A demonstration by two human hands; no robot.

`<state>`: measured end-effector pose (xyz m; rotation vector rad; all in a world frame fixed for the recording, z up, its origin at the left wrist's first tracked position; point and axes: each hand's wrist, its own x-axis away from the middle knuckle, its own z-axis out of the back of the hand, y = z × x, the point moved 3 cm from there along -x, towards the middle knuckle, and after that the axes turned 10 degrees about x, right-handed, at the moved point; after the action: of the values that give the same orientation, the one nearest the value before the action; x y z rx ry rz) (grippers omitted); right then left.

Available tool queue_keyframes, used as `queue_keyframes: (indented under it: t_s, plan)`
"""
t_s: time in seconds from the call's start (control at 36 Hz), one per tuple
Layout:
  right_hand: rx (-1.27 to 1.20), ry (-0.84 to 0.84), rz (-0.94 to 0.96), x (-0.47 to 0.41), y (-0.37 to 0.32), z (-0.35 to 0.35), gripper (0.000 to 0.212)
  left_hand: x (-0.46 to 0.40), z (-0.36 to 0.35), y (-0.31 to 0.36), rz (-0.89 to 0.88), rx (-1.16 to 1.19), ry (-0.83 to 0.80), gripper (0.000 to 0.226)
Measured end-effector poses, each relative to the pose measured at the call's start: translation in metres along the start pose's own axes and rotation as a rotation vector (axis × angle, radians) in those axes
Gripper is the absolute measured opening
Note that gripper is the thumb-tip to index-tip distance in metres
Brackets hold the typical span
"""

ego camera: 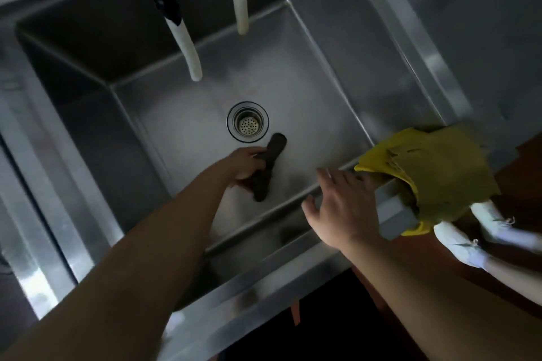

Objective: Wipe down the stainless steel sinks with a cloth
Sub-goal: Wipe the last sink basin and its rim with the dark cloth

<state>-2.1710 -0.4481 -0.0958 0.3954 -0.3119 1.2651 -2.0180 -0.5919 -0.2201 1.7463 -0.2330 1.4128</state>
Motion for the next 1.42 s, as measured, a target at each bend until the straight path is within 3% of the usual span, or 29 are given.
queue_keyframes:
  t_s: [0.06, 0.14, 0.28, 0.42, 0.47, 0.56, 0.58, 0.64, 0.67, 0.72, 0.83, 0.92, 1.0, 1.08, 1.19, 1.25, 1.31, 1.36, 1.42]
  plan:
    - [0.023, -0.002, 0.005, -0.001, 0.001, -0.001, 0.057, 0.03, 0.001, 0.007, 0.038, 0.311, -0.08, 0.05]
    - [0.032, 0.007, 0.008, 0.001, 0.001, -0.003, 0.063, 0.073, 0.0, 0.01, -0.028, 0.594, -0.183, 0.054]
    - [-0.142, 0.08, 0.039, 0.008, 0.003, 0.004, 0.059, 0.148, 0.003, 0.017, -0.21, 0.746, -0.215, 0.053]
    - [-0.891, 0.194, -0.099, 0.029, 0.017, 0.034, 0.037, 0.204, -0.001, 0.031, -0.363, 0.625, 0.025, 0.057]
    - [-1.255, 0.032, -0.18, 0.042, 0.02, 0.053, 0.038, 0.221, -0.01, 0.042, -0.423, 0.456, 0.125, 0.054]
    - [-1.687, -0.256, -0.22, 0.059, 0.025, 0.084, 0.032, 0.24, -0.031, 0.064, -0.476, 0.275, 0.09, 0.058]
    - [-1.788, -0.327, -0.236, 0.061, 0.029, 0.092, 0.039, 0.243, -0.038, 0.072, -0.501, 0.24, 0.064, 0.059]
    - [-1.881, -0.39, -0.251, 0.062, 0.038, 0.104, 0.059, 0.249, -0.057, 0.088, -0.561, 0.187, -0.008, 0.062]
    - [-1.894, -0.402, -0.248, 0.06, 0.043, 0.11, 0.059, 0.252, -0.068, 0.096, -0.586, 0.143, -0.036, 0.066]
    - [-1.899, -0.419, -0.272, 0.055, 0.054, 0.115, 0.045, 0.257, -0.088, 0.111, -0.613, 0.005, -0.038, 0.077]
    - [-2.019, -0.505, -0.368, 0.045, 0.075, 0.107, 0.029, 0.257, -0.115, 0.132, -0.633, -0.185, 0.109, 0.1]
    - [-2.132, -0.566, -0.439, 0.035, 0.087, 0.098, 0.025, 0.242, -0.126, 0.135, -0.618, -0.101, 0.141, 0.11]
    - [-2.199, -0.458, -0.47, 0.015, 0.111, 0.097, 0.03, 0.22, -0.13, 0.137, -0.54, 0.043, 0.316, 0.107]
    - [-2.061, -0.189, -0.412, -0.014, 0.148, 0.111, 0.017, 0.199, -0.131, 0.13, -0.442, 0.058, 0.502, 0.094]
    - [-1.315, 0.469, -0.154, -0.059, 0.21, 0.146, 0.008, 0.172, -0.132, 0.105, -0.234, -0.015, 0.583, 0.08]
    - [-1.04, 0.625, 0.055, -0.082, 0.225, 0.158, 0.021, 0.161, -0.134, 0.089, -0.121, -0.085, 0.582, 0.075]
    - [-0.67, 0.618, 0.248, -0.111, 0.23, 0.155, 0.04, 0.155, -0.139, 0.073, -0.012, -0.145, 0.585, 0.073]
    - [-0.217, 0.389, 0.334, -0.137, 0.23, 0.135, 0.05, 0.152, -0.145, 0.058, 0.099, -0.193, 0.593, 0.072]
    - [0.082, 0.159, 0.399, -0.156, 0.234, 0.108, 0.063, 0.151, -0.151, 0.046, 0.182, -0.238, 0.597, 0.072]
